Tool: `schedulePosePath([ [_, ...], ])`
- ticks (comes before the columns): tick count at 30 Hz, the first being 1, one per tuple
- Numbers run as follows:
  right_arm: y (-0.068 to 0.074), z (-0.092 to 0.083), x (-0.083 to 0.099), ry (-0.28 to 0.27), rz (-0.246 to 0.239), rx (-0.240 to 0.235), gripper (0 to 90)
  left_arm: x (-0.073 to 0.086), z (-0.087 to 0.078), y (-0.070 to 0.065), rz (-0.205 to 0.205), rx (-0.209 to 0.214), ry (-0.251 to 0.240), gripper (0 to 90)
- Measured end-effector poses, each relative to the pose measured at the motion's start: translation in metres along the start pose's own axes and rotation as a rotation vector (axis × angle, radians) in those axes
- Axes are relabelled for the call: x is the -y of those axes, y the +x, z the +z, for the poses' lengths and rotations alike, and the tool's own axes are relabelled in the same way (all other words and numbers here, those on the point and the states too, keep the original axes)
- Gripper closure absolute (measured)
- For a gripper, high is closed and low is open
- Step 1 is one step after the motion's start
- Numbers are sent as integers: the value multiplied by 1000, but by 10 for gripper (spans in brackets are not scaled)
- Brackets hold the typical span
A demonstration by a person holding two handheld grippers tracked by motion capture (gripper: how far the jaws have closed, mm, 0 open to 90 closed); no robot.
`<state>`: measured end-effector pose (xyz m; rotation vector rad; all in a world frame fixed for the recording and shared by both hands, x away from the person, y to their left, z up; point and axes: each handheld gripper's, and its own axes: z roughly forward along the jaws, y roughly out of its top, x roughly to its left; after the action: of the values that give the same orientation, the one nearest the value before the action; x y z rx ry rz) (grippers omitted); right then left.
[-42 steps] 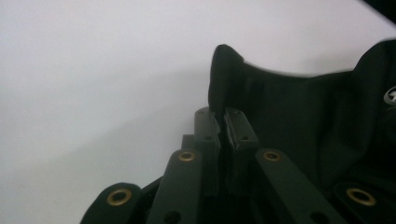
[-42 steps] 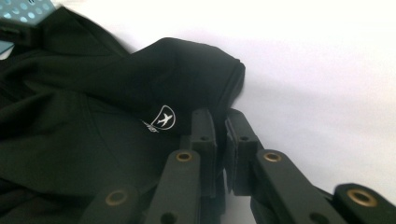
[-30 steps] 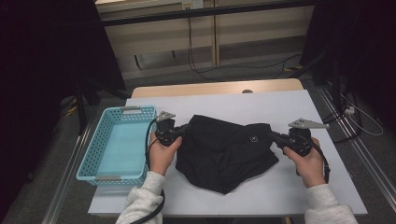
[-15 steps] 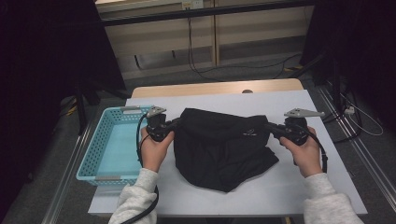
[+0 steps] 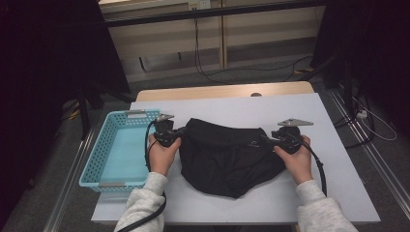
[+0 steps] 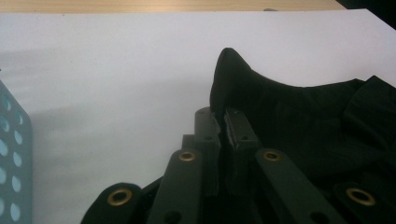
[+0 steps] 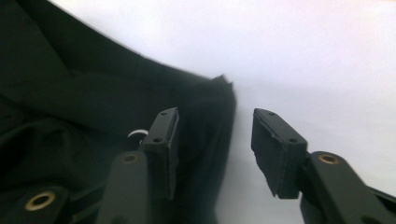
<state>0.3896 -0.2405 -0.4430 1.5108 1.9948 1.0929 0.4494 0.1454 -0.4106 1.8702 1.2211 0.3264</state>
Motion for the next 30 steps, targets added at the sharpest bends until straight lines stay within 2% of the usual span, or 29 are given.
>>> schedulePosePath([
  [2,2,6,3,43,-16,42,528,1,0,0,-1,-4,-2,854],
  [4,0,12,6,76,-8,71,530,1,0,-1,-1,-2,-3,853],
  [5,-1,14,8,88,4,64,553,1,0,-2,3,-3,-2,853],
  [9,4,18,8,83,-12,-7,619,1,0,-3,5,-1,-4,853],
  [12,2,19,8,75,-35,7,728,3,1,-3,3,-3,10,852],
  [13,0,18,8,74,-22,-6,823,3,1,-4,3,-4,12,852],
  [14,-4,16,7,63,-5,-14,853,3,0,-4,4,-4,12,852],
  [16,-12,8,4,21,43,-37,866,2,1,-5,9,-1,9,851],
  [18,-22,-3,0,-51,103,-29,867,2,6,-7,20,4,22,849],
  [19,-26,-6,0,-63,124,-28,867,2,10,-8,28,3,35,845],
  [22,-33,-5,3,-22,154,-11,862,6,25,-9,11,4,58,830],
  [23,-34,-4,6,-7,170,-9,862,7,29,-9,4,1,66,810],
  [25,-34,-1,9,13,156,-1,861,10,35,-10,-7,-7,66,703],
  [27,-34,-2,10,42,132,36,862,13,39,-11,-3,-16,75,586],
  [28,-35,-2,12,50,129,51,862,13,40,-11,-6,-14,82,581],
  [30,-37,-4,14,50,133,88,862,14,44,-9,-23,-30,90,514],
])
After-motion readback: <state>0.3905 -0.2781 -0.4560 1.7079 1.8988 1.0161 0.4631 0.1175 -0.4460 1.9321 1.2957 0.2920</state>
